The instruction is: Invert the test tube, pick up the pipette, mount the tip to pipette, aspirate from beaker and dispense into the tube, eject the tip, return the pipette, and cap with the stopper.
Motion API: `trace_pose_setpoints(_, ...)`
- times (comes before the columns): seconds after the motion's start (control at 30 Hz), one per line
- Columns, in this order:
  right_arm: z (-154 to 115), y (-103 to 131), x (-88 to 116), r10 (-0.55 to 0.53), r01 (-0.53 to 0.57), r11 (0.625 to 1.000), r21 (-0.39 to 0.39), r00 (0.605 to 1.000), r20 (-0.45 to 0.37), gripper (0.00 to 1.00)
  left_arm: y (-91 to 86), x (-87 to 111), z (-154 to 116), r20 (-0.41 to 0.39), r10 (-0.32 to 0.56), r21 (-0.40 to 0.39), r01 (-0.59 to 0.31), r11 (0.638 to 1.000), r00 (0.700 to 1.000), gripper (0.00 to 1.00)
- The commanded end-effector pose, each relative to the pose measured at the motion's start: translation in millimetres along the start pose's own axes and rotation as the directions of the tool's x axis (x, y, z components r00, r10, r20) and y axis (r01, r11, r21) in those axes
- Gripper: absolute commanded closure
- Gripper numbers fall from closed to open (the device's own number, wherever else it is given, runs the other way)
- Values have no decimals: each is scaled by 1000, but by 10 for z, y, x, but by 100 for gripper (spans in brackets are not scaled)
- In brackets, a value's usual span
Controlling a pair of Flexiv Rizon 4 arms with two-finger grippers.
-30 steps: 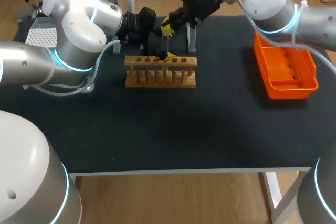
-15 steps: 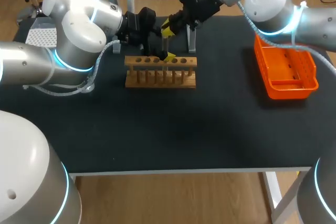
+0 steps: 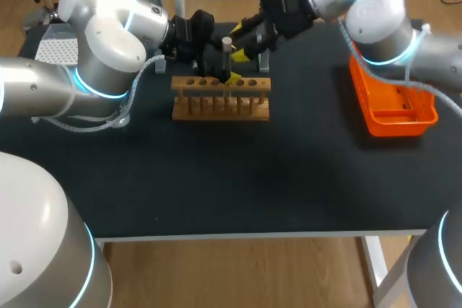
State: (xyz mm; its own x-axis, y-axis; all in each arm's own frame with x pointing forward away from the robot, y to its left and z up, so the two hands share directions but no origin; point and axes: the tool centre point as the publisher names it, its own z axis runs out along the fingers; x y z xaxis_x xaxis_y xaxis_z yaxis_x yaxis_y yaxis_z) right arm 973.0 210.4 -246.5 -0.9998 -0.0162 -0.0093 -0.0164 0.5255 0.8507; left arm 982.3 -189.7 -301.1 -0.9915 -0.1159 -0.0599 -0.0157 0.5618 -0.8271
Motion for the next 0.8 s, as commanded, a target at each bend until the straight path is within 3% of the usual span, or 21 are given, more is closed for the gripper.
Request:
trace_pose_setpoints(0.03,-147,-34,94,-20,23,993,-112,999,25,0,-4,3,2,1,-1,-1,1,1000,1000,0)
trace_pose_setpoints(0.2,-240,43,102,-64,68,973,-223,998,27,0,-4,3,2,1,-1,-1,1,1000,1000,0)
trace_pose_setpoints(0.43,-295,123,114,-102,109,944,-312,994,39,0,-4,3,2,1,-1,-1,1,1000,1000,0)
trace_pose_setpoints(0.77,-342,209,94,-84,81,896,-437,996,11,0,-4,3,2,1,-1,-1,1,1000,1000,0)
trace_pose_setpoints(0.8,-344,224,91,-81,73,886,-457,997,2,22,-4,3,2,1,-1,-1,1,1000,1000,0)
